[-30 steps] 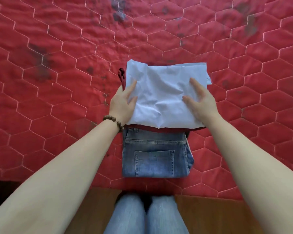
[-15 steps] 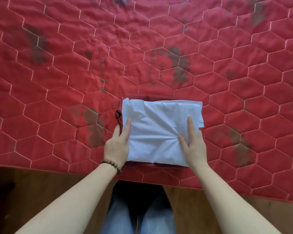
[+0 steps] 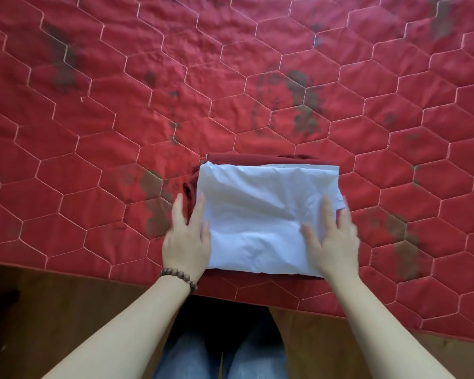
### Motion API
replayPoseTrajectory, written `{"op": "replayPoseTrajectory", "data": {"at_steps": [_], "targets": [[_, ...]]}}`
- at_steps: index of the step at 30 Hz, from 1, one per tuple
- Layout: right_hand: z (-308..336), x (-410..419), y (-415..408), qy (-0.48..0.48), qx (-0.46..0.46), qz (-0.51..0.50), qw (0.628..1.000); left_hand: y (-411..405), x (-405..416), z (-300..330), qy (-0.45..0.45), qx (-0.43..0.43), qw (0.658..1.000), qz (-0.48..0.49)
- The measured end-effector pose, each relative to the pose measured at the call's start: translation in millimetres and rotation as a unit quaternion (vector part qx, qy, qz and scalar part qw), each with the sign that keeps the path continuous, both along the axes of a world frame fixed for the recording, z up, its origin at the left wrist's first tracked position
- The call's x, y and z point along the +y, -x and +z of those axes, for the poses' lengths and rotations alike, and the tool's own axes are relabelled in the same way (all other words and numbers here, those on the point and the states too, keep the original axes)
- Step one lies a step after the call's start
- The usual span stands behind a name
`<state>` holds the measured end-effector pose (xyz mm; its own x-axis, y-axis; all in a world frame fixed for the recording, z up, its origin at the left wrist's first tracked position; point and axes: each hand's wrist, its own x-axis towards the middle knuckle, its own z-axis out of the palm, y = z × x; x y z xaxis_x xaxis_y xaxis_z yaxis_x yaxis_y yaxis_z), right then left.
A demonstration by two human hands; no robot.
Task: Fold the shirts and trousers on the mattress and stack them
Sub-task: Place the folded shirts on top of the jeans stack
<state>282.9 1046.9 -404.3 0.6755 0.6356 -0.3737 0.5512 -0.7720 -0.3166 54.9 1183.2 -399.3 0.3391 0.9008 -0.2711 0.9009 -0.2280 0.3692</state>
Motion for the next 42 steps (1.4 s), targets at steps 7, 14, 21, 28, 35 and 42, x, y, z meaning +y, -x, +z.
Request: {"op": "replayPoseTrajectory", "data": {"at_steps": [7,14,21,28,35,42], "targets": [[-18.0,44.7,28.0,-0.085,-0.168,0.195,0.963,-61.1,-3.1,-9.9,-0.141,-0.025,0.963,-0.226],[-77.5,54.6,35.5,-0.009,-0.177,0.228,0.957,-56.4,1.8,-80.1,-0.147,0.034,0.959,-0.239],[-63.9,34.7,20.0,-0.029,-0.167,0.167,0.971,-37.9,1.5,-72.3,-0.112,0.039,0.975,-0.186],[-64.6,35.1,14.4,-0.104,-0.010,0.040,0.994,-35.9,6.6,-75.5,-0.046,-0.044,0.987,-0.145],[-59.0,21.8,7.7,-0.128,0.081,-0.017,0.988,-28.3,10.7,-68.8,0.057,-0.078,0.995,-0.038],[-57.9,20.3,7.1,-0.125,0.163,-0.045,0.978,-25.1,12.4,-60.6,0.192,-0.109,0.975,0.009]]}}
